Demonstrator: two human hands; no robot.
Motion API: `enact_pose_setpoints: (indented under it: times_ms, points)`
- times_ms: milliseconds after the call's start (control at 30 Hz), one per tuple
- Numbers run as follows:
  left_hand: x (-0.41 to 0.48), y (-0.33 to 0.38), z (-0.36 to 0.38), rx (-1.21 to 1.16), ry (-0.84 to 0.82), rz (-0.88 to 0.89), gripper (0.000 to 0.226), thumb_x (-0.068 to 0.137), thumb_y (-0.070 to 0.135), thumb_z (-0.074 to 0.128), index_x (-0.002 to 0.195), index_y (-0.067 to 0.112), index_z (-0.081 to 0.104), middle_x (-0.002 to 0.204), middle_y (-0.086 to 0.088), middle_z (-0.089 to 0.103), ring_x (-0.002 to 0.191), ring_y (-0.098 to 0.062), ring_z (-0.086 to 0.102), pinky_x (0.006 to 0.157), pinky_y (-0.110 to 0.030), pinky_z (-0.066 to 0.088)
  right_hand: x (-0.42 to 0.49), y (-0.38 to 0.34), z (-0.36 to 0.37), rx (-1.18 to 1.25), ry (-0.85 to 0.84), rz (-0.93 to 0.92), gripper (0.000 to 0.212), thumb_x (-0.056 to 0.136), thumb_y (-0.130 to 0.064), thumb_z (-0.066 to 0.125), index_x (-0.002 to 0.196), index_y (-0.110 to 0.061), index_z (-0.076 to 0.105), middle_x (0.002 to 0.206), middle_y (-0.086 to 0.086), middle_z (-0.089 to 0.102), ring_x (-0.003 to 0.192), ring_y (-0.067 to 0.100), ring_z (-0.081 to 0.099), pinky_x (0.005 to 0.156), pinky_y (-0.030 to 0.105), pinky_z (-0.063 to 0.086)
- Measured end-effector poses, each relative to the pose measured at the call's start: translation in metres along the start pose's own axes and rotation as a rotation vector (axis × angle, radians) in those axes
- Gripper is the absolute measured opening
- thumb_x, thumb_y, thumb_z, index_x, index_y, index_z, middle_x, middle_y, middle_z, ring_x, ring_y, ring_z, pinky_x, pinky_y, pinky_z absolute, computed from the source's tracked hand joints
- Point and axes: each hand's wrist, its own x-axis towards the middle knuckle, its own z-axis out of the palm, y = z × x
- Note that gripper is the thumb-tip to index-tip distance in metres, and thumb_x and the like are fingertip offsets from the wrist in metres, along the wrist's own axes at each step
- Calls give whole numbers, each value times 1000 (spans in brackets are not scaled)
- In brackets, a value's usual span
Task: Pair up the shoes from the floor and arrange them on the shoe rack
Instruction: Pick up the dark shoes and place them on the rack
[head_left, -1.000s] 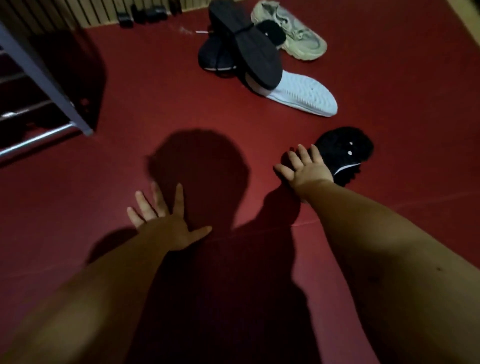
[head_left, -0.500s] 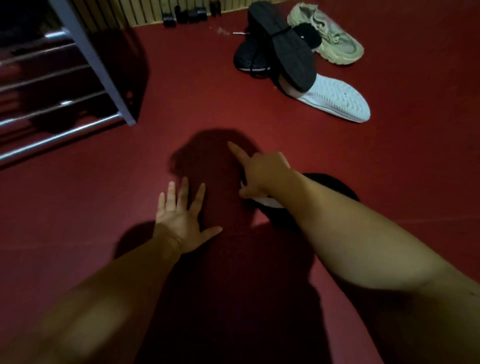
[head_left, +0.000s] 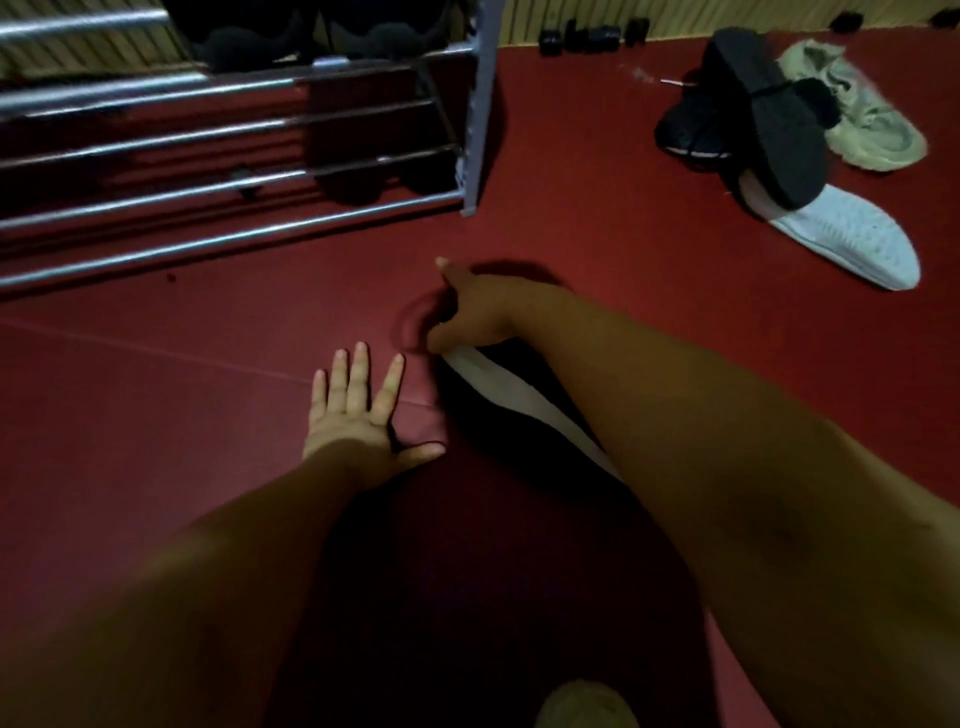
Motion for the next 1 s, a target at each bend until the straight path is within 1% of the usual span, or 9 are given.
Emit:
enact_pose_setpoints:
  times_ms: [167, 233, 400, 467, 567, 633, 700, 800, 1000]
  points:
    - [-11, -23, 0, -41, 13, -73, 113, 63, 89, 33, 142, 36, -27, 152, -10, -32, 139, -30, -30, 114, -47, -16, 8, 7, -5, 406, 149, -67, 91, 80, -34, 72, 150, -18, 16, 146, 4, 38, 130, 19, 42, 104, 21, 34]
    - [-12, -32, -4, -49, -9, -113, 114, 62, 90, 34, 143, 37, -26, 152, -10, -33, 140, -30, -30, 113, -49, -16, 14, 7, -5, 506, 206, -91, 77, 81, -26, 71, 146, -17, 29, 126, 1, 54, 105, 9, 58, 85, 13, 46]
    - [-10, -42, -14, -47, -96, -178, 115, 61, 91, 35, 142, 38, -27, 151, -9, -35, 139, -32, -30, 113, -53, -14, 23, 21, -2, 50, 454, -19, 58, 93, -45, 47, 144, -22, 33, 149, 8, 33, 133, 25, 38, 109, 38, 31]
    - [-7, -41, -16, -34, -129, -190, 116, 62, 90, 37, 142, 37, -28, 150, -10, -35, 138, -33, -31, 113, -53, -13, 18, 40, 8, 64, 488, 14, 56, 96, -48, 36, 146, -23, 29, 150, 9, 32, 135, 28, 35, 111, 44, 29]
    - [-5, -40, -17, -27, -142, -202, 117, 62, 90, 37, 143, 36, -27, 151, -10, -35, 139, -34, -30, 113, -55, -13, 0, 75, 23, 150, 476, 60, 61, 94, -57, 31, 147, -29, 24, 149, 7, 36, 134, 29, 37, 110, 48, 29]
    - [-4, -39, -17, -23, -147, -207, 117, 61, 91, 37, 143, 36, -27, 151, -10, -35, 139, -35, -29, 113, -55, -12, -17, 104, 26, 21, 412, 174, 70, 90, -60, 40, 149, -33, 14, 151, 3, 32, 138, 27, 31, 113, 48, 21]
    - [-5, -39, -18, -16, -159, -209, 117, 61, 91, 36, 142, 35, -28, 150, -10, -35, 139, -35, -30, 113, -55, -12, -36, 127, 29, -143, 266, 301, 98, 78, -62, 59, 148, -38, -5, 155, 3, 20, 140, 29, 23, 114, 51, 13]
    - [-5, -37, -20, -11, -171, -211, 118, 61, 91, 36, 142, 35, -29, 151, -11, -34, 139, -35, -28, 113, -55, -11, -54, 142, 36, -97, 113, 381, 127, 66, -50, 78, 142, -42, -24, 156, 7, 4, 141, 35, 13, 113, 50, 21]
    - [-7, -33, -24, -39, -169, -215, 116, 66, 85, 45, 145, 34, -23, 152, -11, -31, 141, -33, -26, 115, -52, -7, -60, 131, 74, -108, 318, 230, 128, 60, -62, 75, 146, -37, -18, 138, 9, 27, 126, 32, 34, 101, 41, 39]
